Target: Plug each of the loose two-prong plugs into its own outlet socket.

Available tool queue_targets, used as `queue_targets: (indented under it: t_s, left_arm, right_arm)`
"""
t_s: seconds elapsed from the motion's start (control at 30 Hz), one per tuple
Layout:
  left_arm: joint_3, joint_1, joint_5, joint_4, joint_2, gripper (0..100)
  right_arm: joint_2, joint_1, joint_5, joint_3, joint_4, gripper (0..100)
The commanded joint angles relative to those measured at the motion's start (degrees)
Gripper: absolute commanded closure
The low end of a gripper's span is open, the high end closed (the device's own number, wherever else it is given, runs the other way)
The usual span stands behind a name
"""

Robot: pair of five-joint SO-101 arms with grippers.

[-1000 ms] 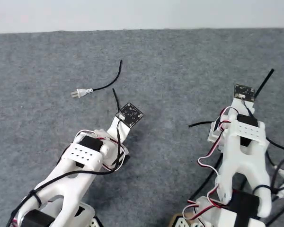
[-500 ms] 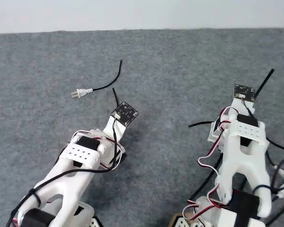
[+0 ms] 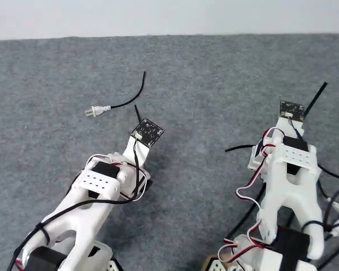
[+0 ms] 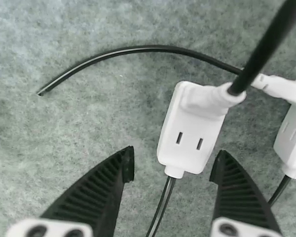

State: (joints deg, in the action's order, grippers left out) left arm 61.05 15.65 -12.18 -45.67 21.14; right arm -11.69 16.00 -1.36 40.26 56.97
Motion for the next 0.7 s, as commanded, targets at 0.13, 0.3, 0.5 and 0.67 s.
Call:
queue_targets:
  t_s: [0.13, 0.3, 0.5, 0.67]
  left_arm:
    - [-0.31, -0.70, 0.70, -1.14, 0.09, 79]
    - [-0.22, -0.79, 0.62, -1.14, 0.09, 79]
    - [-0.48, -2.90, 0.35, -1.14, 0.26, 79]
    - [-0.57, -5.45, 0.26, -1.05, 0.00, 79]
  right_arm:
    - [-0.13, -0.57, -0.70, -1.32, -0.31, 74.7]
    - [-0.13, -0.57, -0.70, -1.32, -0.31, 74.7]
    - [-0.13, -0.57, -0.70, -1.32, -0.31, 74.7]
    - [-0.13, -0.57, -0.70, -1.32, -0.31, 74.7]
